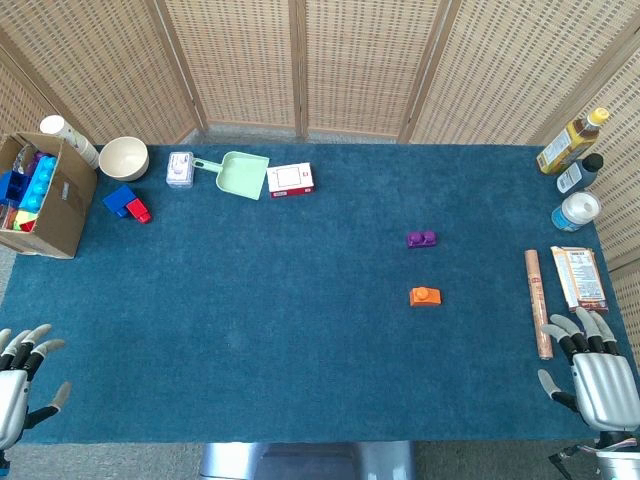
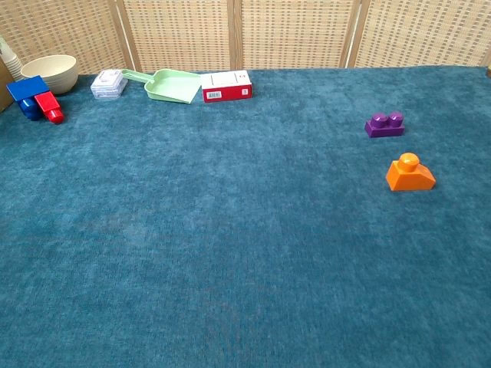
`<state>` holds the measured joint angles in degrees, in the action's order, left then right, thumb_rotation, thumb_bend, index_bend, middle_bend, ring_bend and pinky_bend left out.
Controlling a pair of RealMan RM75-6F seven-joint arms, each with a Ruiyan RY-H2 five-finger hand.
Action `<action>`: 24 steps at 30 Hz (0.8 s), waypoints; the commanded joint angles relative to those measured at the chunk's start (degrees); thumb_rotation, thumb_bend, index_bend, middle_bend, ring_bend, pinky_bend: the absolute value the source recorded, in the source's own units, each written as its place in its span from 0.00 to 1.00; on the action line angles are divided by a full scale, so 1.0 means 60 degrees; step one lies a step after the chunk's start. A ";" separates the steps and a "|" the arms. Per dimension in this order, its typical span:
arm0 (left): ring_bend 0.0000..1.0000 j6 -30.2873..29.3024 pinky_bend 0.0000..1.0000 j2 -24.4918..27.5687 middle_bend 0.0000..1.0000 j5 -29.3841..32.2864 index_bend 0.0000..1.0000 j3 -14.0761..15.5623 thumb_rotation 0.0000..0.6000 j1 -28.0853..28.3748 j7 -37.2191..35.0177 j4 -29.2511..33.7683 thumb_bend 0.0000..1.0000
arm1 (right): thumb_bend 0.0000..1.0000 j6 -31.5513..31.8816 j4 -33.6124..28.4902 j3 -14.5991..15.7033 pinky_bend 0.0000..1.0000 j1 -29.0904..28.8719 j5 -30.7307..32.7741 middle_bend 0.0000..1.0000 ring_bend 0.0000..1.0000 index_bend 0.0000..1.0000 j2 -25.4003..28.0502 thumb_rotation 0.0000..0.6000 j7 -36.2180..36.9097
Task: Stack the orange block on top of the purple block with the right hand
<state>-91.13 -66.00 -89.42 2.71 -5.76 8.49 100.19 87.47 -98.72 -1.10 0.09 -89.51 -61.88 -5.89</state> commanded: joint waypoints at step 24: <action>0.15 -0.0058 0.00 0.0285 0.16 0.0101 0.31 0.0105 1.00 -0.0138 -0.0389 -0.0275 0.37 | 0.24 -0.1895 -0.2093 -0.0132 0.11 -0.1409 -0.0471 0.22 0.07 0.27 0.0014 1.00 -0.1100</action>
<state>-91.48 -64.29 -88.94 3.29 -6.49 6.33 98.70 78.24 -109.68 -1.17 -6.63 -92.95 -60.96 -10.44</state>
